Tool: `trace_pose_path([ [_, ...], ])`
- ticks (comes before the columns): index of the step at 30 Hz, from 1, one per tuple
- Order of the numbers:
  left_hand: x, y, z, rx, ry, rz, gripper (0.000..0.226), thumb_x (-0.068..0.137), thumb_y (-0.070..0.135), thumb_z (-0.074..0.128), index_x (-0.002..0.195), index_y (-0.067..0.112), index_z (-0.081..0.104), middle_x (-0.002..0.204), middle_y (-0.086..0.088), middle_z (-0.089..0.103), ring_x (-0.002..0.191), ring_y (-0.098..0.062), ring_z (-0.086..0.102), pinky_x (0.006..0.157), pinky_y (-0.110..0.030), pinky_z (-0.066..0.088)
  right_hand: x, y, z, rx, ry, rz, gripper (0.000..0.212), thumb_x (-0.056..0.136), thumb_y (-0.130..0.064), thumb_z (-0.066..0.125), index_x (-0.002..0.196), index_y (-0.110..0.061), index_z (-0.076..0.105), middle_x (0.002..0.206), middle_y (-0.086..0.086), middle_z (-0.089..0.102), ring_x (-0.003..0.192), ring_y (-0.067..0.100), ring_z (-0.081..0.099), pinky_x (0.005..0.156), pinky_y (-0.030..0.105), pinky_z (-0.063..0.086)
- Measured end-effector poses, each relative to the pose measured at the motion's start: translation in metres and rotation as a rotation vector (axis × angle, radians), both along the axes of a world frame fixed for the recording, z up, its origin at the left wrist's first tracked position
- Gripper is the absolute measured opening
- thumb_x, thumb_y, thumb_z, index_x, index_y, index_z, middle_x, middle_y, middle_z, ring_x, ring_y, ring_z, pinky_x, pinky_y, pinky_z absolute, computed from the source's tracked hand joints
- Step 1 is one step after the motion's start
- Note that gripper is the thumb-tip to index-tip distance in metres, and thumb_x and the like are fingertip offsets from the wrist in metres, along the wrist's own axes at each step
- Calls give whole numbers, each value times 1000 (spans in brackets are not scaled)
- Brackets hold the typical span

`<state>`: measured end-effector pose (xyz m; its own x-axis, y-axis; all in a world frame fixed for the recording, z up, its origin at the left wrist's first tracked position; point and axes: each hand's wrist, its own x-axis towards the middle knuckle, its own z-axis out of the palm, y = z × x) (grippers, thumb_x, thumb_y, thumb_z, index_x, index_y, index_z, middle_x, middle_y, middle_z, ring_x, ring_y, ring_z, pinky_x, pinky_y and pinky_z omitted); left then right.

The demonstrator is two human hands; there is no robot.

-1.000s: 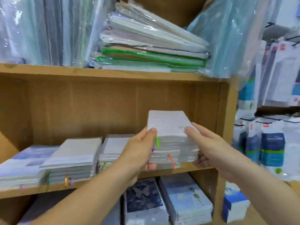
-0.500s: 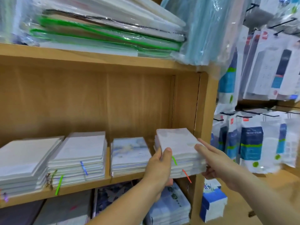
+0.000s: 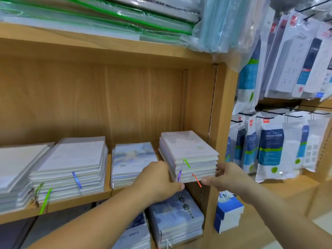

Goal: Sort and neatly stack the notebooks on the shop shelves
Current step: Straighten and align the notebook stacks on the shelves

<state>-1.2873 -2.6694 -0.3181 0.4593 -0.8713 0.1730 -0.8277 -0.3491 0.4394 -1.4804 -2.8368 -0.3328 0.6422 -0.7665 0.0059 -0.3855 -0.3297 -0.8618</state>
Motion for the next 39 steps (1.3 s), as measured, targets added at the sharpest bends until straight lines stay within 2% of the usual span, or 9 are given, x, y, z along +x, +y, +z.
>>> trace_pose_path([
  [3,4,-7,-6,27,-92,34,43,77,61,77,74,25,55,81,2,62,76,-18,61,60,-31,47,13,-8,-9,-93,-24,-89,31,75,-25,92,100,-20,75,67,-12,73,61,6,63,64,31,52],
  [7,1,-18,-18,-25,-110,23,40,93,51,66,70,20,53,70,0,54,64,-19,52,53,-33,38,19,-16,-19,-109,-63,-113,32,75,-34,91,98,-25,71,59,-6,64,53,10,59,53,31,50],
  [12,-7,-27,-34,-78,-125,42,42,102,44,54,68,20,48,71,-3,53,76,-31,60,62,-36,45,24,-26,-25,-10,-35,-124,62,84,-40,84,133,-13,58,65,12,70,47,22,59,43,28,43],
  [17,-5,-35,-44,-133,-126,87,35,106,39,48,78,18,53,75,-3,54,75,-28,59,65,-38,50,34,-30,-30,-15,-44,-98,58,88,-45,78,134,-18,54,62,12,70,42,22,57,42,27,40],
  [22,-1,-38,-49,-179,-80,122,34,107,34,48,76,21,51,67,3,47,63,-22,48,57,-33,37,37,-33,-41,-60,-57,-93,67,89,-51,75,145,-24,48,64,12,72,44,23,62,39,23,41],
  [25,0,-38,-51,-198,-77,123,41,106,33,50,67,20,48,62,1,46,58,-21,44,56,-35,39,31,-38,-41,-41,-102,-67,54,89,-48,75,137,-38,51,63,14,72,46,26,63,41,27,45],
  [29,-2,-40,-57,-237,-34,112,42,106,32,51,66,19,47,64,-4,51,60,-25,48,60,-40,46,28,-45,-40,-153,-97,-96,20,89,-50,74,91,-54,54,55,14,67,45,29,64,46,35,53],
  [35,-4,-42,-58,-232,-60,123,39,107,34,49,73,15,50,71,-7,56,68,-28,55,64,-41,48,29,-46,-51,-269,-79,-116,28,87,-61,70,83,-82,52,49,2,65,42,28,65,58,50,61],
  [39,-3,-41,-61,-265,-44,129,42,107,34,50,68,19,44,67,-6,53,65,-26,53,64,-42,47,33,-48,-58,-265,-113,-151,15,84,-66,70,85,-73,56,50,0,66,40,27,64,62,53,60],
])
